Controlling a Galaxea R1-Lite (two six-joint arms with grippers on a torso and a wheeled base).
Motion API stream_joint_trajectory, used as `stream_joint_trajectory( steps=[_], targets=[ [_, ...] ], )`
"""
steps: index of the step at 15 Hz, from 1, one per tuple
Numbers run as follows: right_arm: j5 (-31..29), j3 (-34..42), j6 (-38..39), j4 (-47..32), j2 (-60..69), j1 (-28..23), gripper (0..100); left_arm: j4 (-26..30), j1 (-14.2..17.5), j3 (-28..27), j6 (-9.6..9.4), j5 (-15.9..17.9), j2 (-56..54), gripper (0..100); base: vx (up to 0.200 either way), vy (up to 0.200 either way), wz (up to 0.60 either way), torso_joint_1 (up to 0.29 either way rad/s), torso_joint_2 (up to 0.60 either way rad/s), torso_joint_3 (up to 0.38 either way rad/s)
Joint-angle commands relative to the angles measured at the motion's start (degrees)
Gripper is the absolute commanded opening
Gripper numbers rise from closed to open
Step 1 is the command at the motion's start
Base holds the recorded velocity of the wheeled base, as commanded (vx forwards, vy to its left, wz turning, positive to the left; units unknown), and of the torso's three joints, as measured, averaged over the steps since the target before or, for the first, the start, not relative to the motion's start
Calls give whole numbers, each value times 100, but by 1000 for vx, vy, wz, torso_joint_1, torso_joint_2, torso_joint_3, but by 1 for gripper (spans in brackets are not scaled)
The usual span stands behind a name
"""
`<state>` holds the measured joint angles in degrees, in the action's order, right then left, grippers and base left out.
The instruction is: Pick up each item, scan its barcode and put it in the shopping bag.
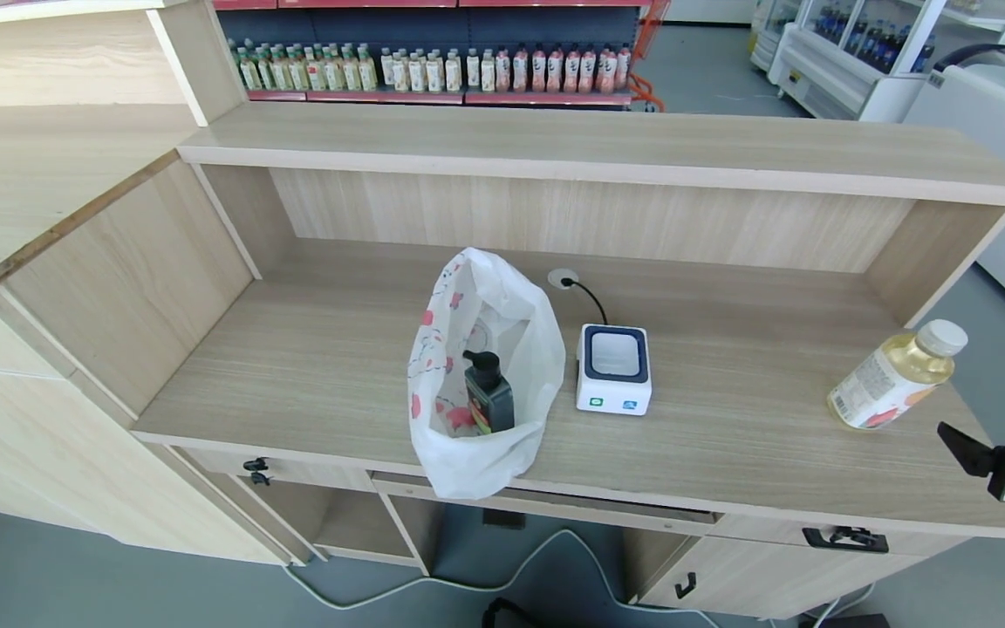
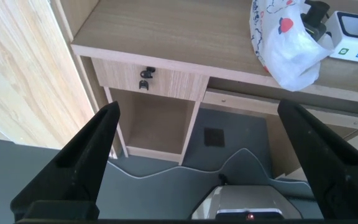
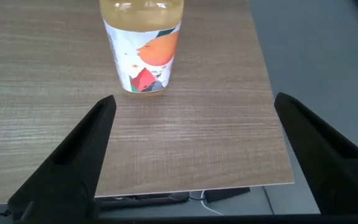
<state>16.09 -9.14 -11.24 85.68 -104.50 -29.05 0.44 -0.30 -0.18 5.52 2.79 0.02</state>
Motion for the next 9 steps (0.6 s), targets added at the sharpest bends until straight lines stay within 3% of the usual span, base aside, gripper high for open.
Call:
stream_joint_trajectory(
  steps=[1,9],
  targets=[
    [17,-483,87,432,-958,347,100,0,-5,1,1,2,-2,100,0,0,0,0,0,0],
    [8,-1661,315,432,-1802,1051,100,0,-5,1,1,2,-2,100,0,0,0,0,0,0]
  ],
)
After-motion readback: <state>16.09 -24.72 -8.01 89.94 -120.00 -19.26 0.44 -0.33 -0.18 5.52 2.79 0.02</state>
